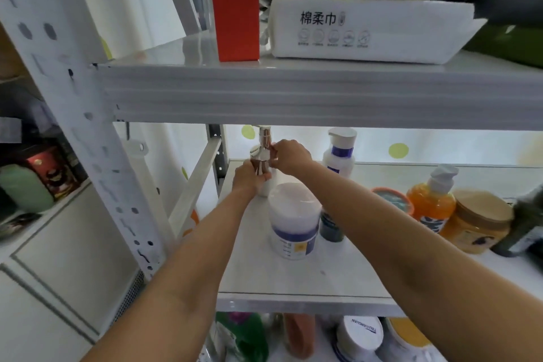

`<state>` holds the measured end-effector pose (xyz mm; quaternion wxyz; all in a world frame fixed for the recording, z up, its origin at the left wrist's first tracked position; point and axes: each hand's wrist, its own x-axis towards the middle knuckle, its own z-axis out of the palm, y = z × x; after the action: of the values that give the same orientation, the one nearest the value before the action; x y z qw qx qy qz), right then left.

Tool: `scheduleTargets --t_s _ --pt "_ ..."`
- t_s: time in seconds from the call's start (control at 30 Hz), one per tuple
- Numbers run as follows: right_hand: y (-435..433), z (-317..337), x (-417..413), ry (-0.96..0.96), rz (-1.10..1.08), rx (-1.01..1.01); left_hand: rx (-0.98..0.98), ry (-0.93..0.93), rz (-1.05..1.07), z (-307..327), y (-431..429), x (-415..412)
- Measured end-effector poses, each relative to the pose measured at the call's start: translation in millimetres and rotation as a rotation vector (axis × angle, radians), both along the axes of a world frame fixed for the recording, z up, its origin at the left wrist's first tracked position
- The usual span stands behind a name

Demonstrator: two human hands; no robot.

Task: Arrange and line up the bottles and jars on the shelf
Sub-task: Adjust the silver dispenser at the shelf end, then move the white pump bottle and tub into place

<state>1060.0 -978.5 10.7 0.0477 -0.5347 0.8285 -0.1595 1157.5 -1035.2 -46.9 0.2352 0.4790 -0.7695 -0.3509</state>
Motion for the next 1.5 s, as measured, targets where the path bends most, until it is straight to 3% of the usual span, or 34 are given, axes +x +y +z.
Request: scheduleTargets --t_s 0.17,0.33,0.43,0.5,0.57,0.73,0.87,1.2,1.37,1.5 --pt "25.0 24.2 2.1 0.090 0.042 0.037 0.123 -0.080 -0.002 42.4 9.1 4.2" --pt "69.1 56.9 -22.3 -0.010 0.067 0.257 -0.074 -0.208 0.192 88.0 30.5 11.3" --pt "84.0 63.0 -43.3 -0.140 -0.125 0.181 -0.200 -0.195 0.229 102.2 49.5 6.8" --pt "87.2 60.4 -62.0 -0.148 -0.282 0.076 -0.317 -0.193 0.184 103.2 60.9 -2.5" --pt "84.2 60.2 -70.1 -0.028 -0.278 0.091 -0.343 -0.099 0.110 97.7 71.4 -15.7" --pt "85.3 48.4 -92.9 0.071 -0.111 0.037 -0.140 -0.066 -0.179 73.0 92.0 -52.5" --pt "94.9 47.1 -93.8 -0.078 -0.080 -0.106 -0.091 -0.090 -0.246 62.9 103.6 -76.9" --pt "121.6 61.7 -88.9 -0.291 -0.110 -0.116 -0.199 -0.111 -0.109 66.5 123.6 -104.9" --pt "126.9 59.9 -91.7 -0.655 -0.177 -0.084 -0.216 -0.027 -0.067 86.7 128.7 -94.0" --pt "122.8 68.6 -85.5 -0.803 -0.042 -0.484 -0.182 0.038 -0.062 104.4 127.4 -77.8"
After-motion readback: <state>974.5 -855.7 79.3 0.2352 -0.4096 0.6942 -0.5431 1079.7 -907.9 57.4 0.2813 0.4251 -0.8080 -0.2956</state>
